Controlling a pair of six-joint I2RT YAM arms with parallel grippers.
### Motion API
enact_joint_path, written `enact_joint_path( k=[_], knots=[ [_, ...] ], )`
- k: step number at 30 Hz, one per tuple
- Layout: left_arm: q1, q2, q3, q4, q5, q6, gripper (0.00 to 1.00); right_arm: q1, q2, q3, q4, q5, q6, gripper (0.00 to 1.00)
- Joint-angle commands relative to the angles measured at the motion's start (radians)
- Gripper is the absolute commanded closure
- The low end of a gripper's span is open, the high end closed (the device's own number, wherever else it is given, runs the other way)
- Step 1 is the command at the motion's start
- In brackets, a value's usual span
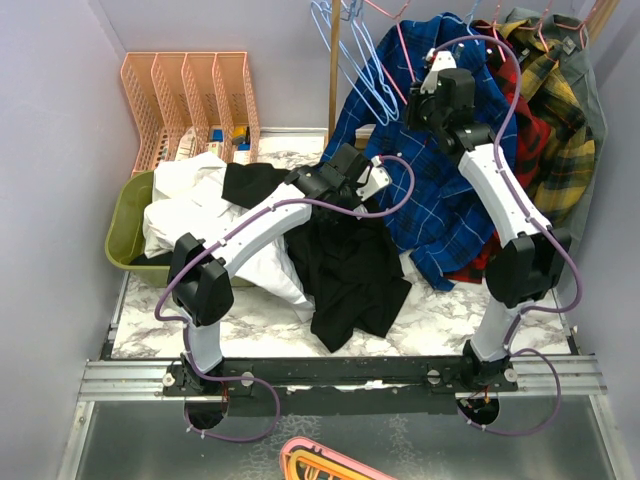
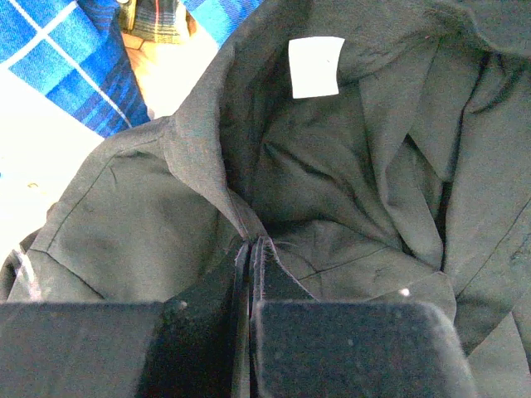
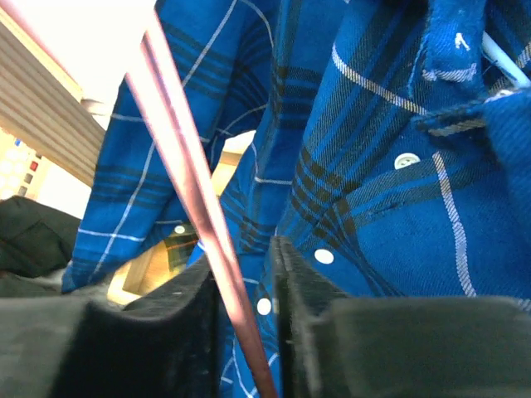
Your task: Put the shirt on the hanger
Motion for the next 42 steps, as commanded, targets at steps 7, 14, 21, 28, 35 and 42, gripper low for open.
enact_joint_path(
  k=[7,14,21,28,35,42],
  knots=[
    [-0.003,-0.052,-0.027,0.014,-0.015,0.011,1.0,-0.001,-0.134,-0.012,0.058,0.026,-0.016,0.99],
    [-0.004,-0.055,-0.027,0.014,-0.019,0.013,1.0,0.0,-0.178,-0.017,0.035,0.009,-0.005,0.99],
    [-0.003,-0.062,-0.03,0.012,-0.016,0.015,1.0,0.0,-0.298,-0.167,0.009,-0.004,0.053,0.99],
    [-0.003,-0.082,-0.013,-0.011,-0.005,0.039,1.0,0.0,-0.429,-0.361,-0.044,-0.05,0.107,0.99],
    [-0.001,-0.119,0.089,-0.049,0.078,0.097,1.0,0.0,-0.72,-0.573,-0.201,-0.138,0.172,0.99],
    [-0.001,-0.097,0.22,-0.037,0.009,0.207,1.0,0.0,-1.072,-0.736,-0.527,-0.248,0.318,0.99]
  ],
)
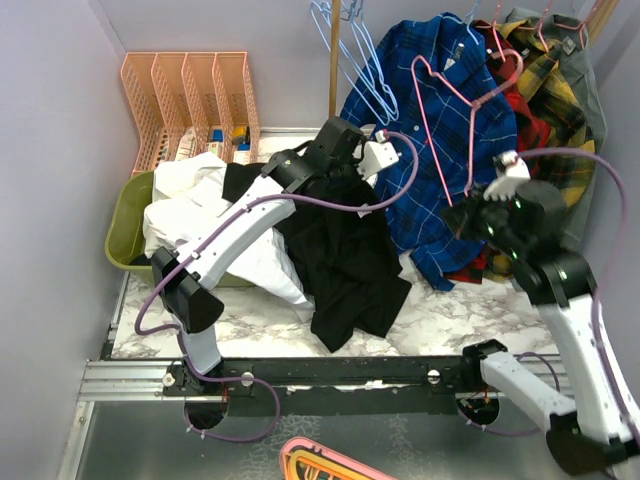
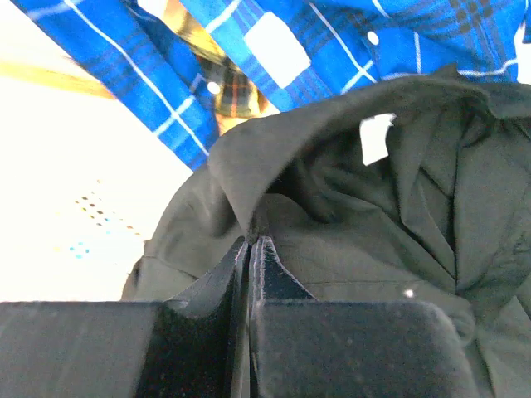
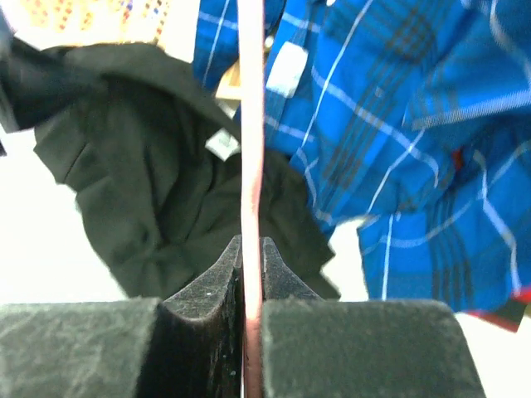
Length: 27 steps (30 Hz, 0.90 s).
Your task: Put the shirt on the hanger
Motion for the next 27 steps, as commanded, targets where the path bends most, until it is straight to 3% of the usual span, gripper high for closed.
enact_joint_path(
  k=[1,10,15,22,27],
  knots=[
    [0.0,-0.022,0.066,0.014,-0.042,0.089,1.0,-0.006,-0.215,-0.068,-0.29,-0.144,0.133,0.99],
    [0.0,0.044,0.141,0.035,-0.07,0.042,1.0,-0.006,-0.368,0.032,-0.708,-0.304,0.174,0.99],
    [0.0,0.056,0.144,0.038,-0.102,0.041,1.0,-0.007,-0.413,0.044,-0.719,-0.475,0.222,0.99],
    [0.0,0.066,0.103,0.084,-0.196,0.061,1.0,-0.007,-0.437,0.028,-0.719,-0.56,0.237,0.99],
    [0.0,0.077,0.131,0.074,-0.156,0.05,1.0,-0.008,-0.425,-0.021,-0.716,-0.56,0.207,0.99]
  ],
)
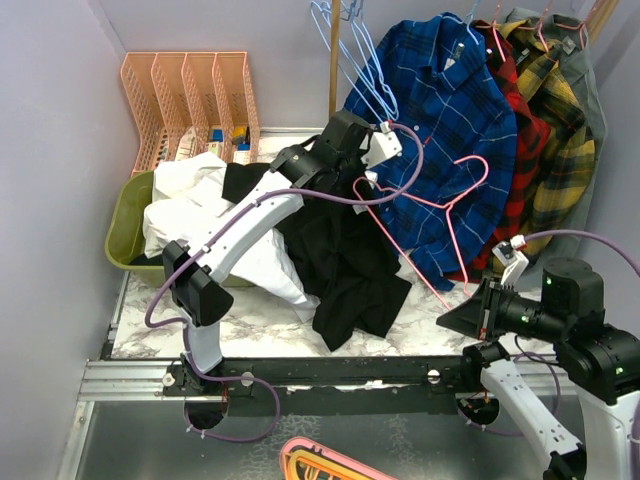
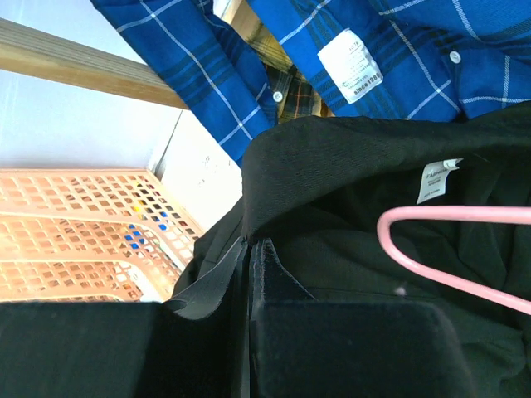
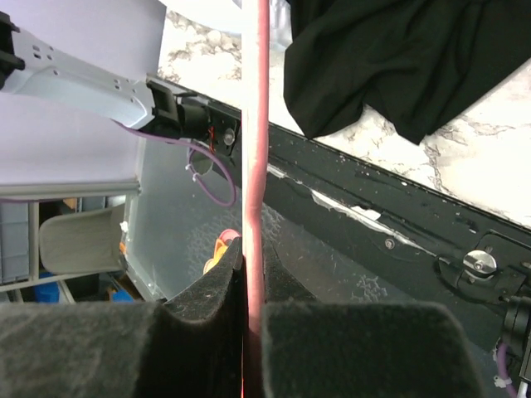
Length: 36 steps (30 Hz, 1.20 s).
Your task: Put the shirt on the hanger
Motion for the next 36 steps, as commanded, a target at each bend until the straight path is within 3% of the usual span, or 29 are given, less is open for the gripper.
enact_joint_path(
  k=[1,8,16,25,36],
  knots=[
    [0.0,0.02,0.041,0.012,-0.002,-0.011,1.0,-0.007,0.008,-0.049,-0.011,-0.047,-0.03,0.99],
    [-0.003,-0.01,0.048,-0.042,0.119,-0.037,1.0,-0.011,0.104,-0.043,0.066,-0.014,-0.1,0.99],
    [-0.043,-0.075,-0.016,-0.065,0.219,-0.041,1.0,-0.011,0.126,-0.213,0.391,-0.107,-0.049,0.99],
    [-0.066,-0.088,0.007,-0.088,0.232,-0.042,1.0,-0.011,0.137,-0.369,0.749,-0.172,0.008,0.99],
    [-0.071,-0.123,-0.005,-0.112,0.286,-0.037,1.0,-0.009,0.246,-0.485,0.987,-0.197,0.033,0.99]
  ],
)
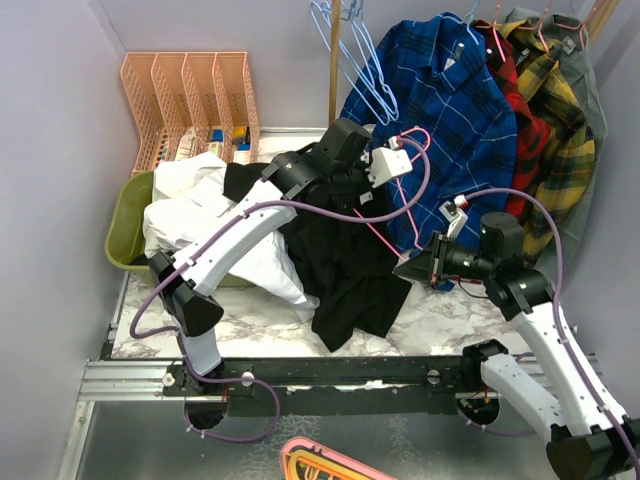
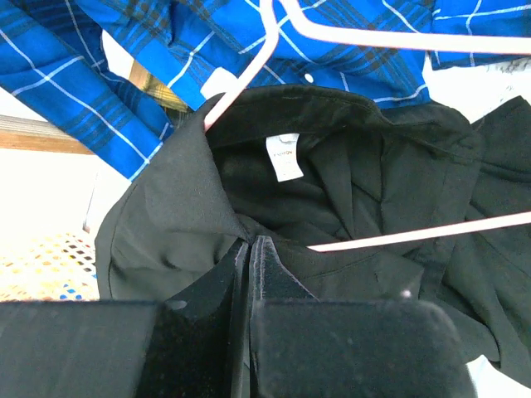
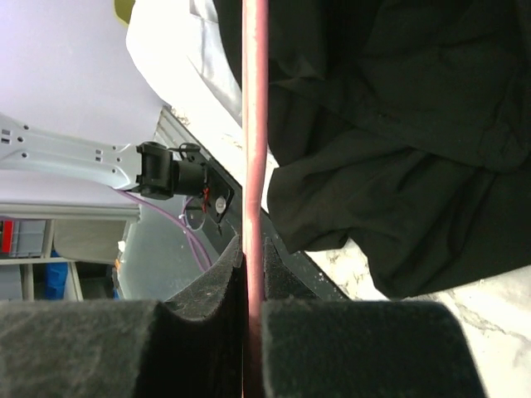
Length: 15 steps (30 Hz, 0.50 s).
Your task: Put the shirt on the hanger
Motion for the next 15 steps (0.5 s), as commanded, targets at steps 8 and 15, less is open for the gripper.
enact_joint_path(
  k=[8,15],
  knots=[
    [-0.012,-0.056,0.012,-0.024,0.043,-0.003,1.0,0.021,0.057,-0.106,0.333,-0.048,0.085,0.99],
    [-0.018,-0.054,0.032,-0.044,0.066,-0.01,1.0,0.056,0.151,-0.105,0.45,-0.038,0.088,0.99]
  ],
)
